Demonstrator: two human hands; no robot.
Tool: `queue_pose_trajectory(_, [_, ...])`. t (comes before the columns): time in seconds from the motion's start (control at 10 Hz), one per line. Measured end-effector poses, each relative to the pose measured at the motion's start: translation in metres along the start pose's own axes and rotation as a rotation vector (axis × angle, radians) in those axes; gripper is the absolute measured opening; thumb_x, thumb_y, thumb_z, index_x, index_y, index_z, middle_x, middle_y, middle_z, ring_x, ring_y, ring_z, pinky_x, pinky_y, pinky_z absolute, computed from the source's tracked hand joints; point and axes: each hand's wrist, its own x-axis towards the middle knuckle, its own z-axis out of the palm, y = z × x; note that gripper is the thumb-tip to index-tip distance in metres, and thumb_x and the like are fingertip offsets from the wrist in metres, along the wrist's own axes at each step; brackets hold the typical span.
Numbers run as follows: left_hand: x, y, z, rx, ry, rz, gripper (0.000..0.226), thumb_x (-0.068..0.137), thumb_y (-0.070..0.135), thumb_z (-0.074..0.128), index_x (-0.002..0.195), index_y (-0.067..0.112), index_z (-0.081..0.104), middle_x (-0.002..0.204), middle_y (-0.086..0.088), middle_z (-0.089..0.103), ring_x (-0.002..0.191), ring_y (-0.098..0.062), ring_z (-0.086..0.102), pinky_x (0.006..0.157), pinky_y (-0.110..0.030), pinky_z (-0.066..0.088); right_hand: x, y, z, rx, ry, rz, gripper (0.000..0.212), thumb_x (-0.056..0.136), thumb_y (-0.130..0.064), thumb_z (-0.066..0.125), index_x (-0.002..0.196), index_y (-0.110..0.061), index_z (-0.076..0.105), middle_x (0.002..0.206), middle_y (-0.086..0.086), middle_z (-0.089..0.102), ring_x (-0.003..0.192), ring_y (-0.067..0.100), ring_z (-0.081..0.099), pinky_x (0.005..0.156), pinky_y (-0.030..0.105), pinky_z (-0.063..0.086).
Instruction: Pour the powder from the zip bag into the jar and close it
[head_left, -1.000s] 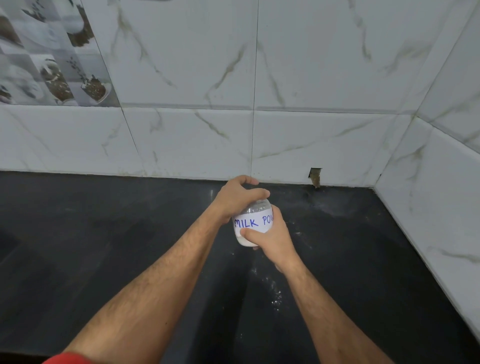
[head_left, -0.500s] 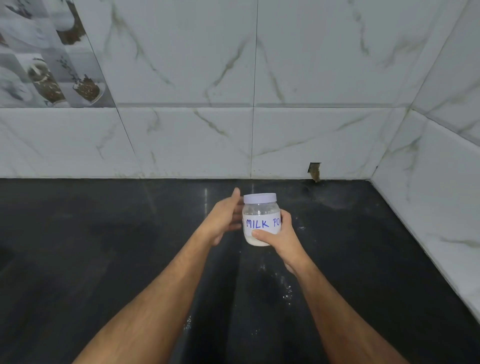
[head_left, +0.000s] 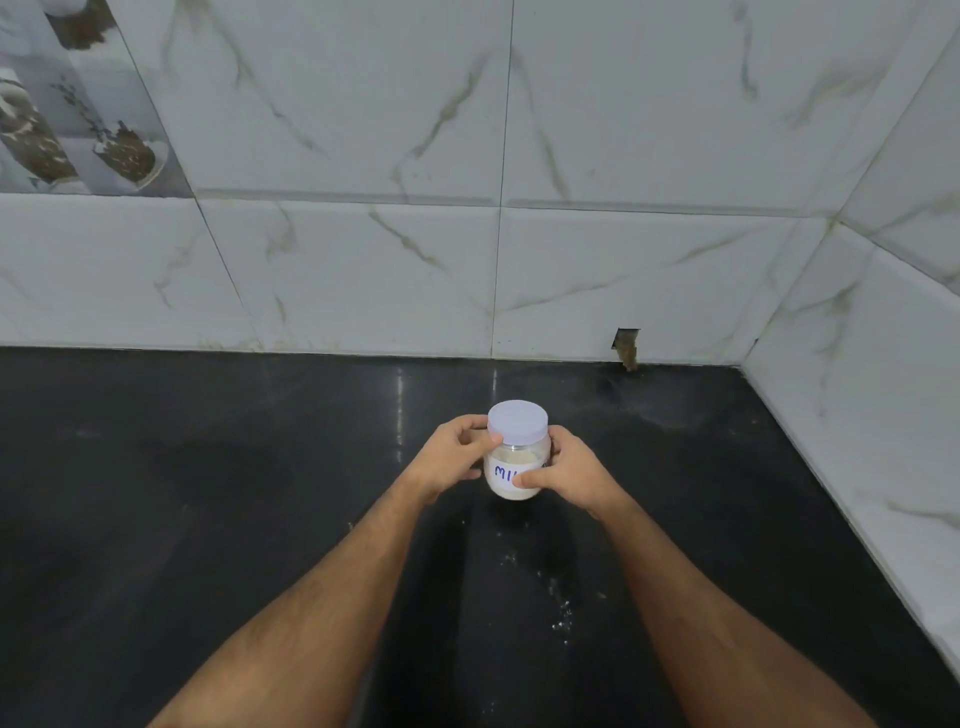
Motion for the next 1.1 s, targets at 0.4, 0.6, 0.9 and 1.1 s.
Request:
queue_pose_trajectory(0.4, [0.072, 0.016, 0.003, 0.096, 0.107, -0.039, 0.044, 0.097, 0.031, 0.062, 0.139, 0.021, 0.052, 0.132, -0.001, 0.065, 0.118, -0.018, 0.061, 0.094, -0.042, 0.056, 0.088, -0.005, -0.022, -0.126, -0.005, -0.026, 0.075, 0.064, -0.009, 0.087, 0.131, -0.015, 0.052, 0.123, 0.000, 0.064, 0.113, 0.022, 0.061, 0.094, 0.036, 0.052])
queue_pose_trajectory(0.6, [0.085, 0.014, -0.019, 0.114, 0.121, -0.087, 0.047, 0.099, 0.030, 0.060, 0.143, 0.023, 0.047, 0.140, -0.002, 0.058, 0.126, -0.021, 0.055, 0.092, -0.039, 0.055, 0.111, -0.011, -0.005, -0.119, -0.021, -0.053, 0.076, 0.064, -0.008, 0.087, 0.132, -0.014, 0.052, 0.124, 0.001, 0.064, 0.112, 0.021, 0.060, 0.091, 0.032, 0.050])
queue_pose_trajectory(0.9, [0.090, -0.002, -0.028, 0.112, 0.141, -0.096, 0.051, 0.099, 0.027, 0.060, 0.146, 0.024, 0.043, 0.147, -0.002, 0.054, 0.120, -0.015, 0.053, 0.090, -0.038, 0.054, 0.117, -0.013, 0.009, -0.153, -0.007, -0.067, 0.081, 0.065, -0.007, 0.087, 0.136, -0.016, 0.049, 0.130, 0.001, 0.062, 0.118, 0.021, 0.058, 0.099, 0.038, 0.051])
queue_pose_trajectory(1.1, [0.079, -0.005, -0.025, 0.274, 0.182, -0.065, 0.066, 0.095, 0.035, 0.065, 0.153, 0.019, 0.037, 0.152, -0.006, 0.049, 0.138, -0.022, 0.048, 0.113, -0.046, 0.041, 0.101, -0.011, 0.002, -0.208, -0.021, -0.095, 0.077, 0.074, -0.019, 0.081, 0.142, -0.016, 0.044, 0.136, 0.005, 0.061, 0.120, 0.022, 0.058, 0.095, 0.030, 0.047])
